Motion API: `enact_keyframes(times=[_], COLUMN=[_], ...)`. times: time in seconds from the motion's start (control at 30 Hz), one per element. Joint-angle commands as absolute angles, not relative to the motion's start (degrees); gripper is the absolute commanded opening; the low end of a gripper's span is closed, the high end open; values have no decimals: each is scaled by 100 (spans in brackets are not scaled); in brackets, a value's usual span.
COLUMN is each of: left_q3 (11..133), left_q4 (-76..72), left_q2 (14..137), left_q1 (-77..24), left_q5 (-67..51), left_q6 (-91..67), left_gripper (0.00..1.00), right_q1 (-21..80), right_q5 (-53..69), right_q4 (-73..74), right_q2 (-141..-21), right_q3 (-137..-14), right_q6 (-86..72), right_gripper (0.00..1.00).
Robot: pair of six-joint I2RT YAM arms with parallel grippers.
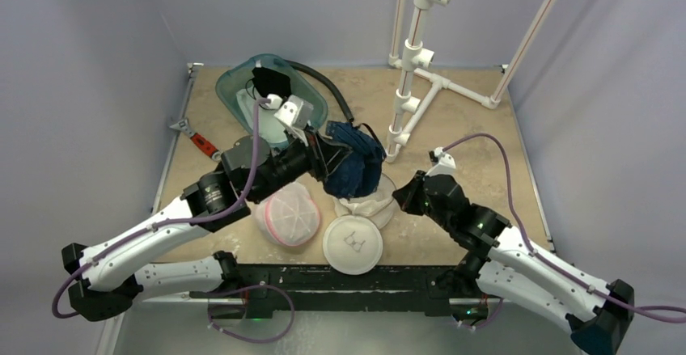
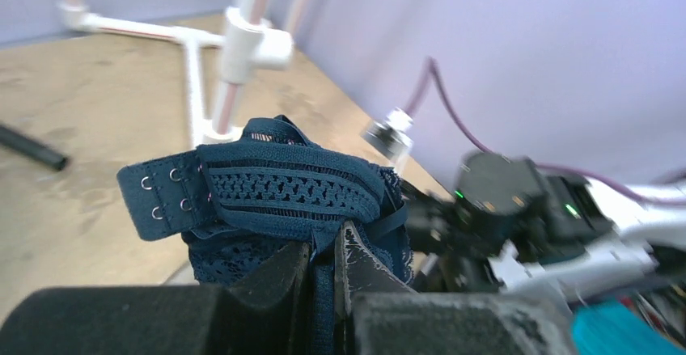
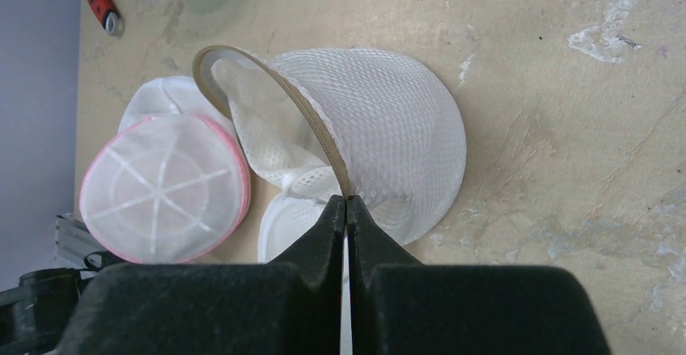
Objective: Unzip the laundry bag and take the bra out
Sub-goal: Place the bra in the bin.
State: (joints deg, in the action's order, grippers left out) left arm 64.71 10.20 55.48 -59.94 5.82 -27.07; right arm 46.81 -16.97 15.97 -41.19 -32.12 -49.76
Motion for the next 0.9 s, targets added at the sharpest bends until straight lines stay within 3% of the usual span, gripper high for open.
enact_keyframes(times=[0.0,0.13,0.27,0.43,0.73,0.87], left_q3=[7032,7379,7440,7580,7674,7594], left_q4=[1563,2074,2160,2311,1790,1073], left_q2=[5857,6195,6228,6337,7636,8365], left_q1=[-5782,-5308,-5104,-4555,-1835,-1322], left_q5=[2144,1984,2254,2580,660,375], left_q6=[-3135,-3669,-3955,-4016,-4412,-4736], left_gripper=[0,0,0,0,0,0], right_q1=[4663,4664,4659,4667,4661,4666], right_q5=[-1671,-1611,-1352,-1025,-645,-560], right_q4=[1797,1844,1828,1816,1449,1326], right_q2=[-4043,-3885,-3680,-3453,-2921,-2706], right_q3=[-3307,-3508,-3820,-4194,-3871,-3515], right_q6=[-4853,-4673,-4381,-4108,-3788,-3915], right_gripper=[3,40,57,63,61,59])
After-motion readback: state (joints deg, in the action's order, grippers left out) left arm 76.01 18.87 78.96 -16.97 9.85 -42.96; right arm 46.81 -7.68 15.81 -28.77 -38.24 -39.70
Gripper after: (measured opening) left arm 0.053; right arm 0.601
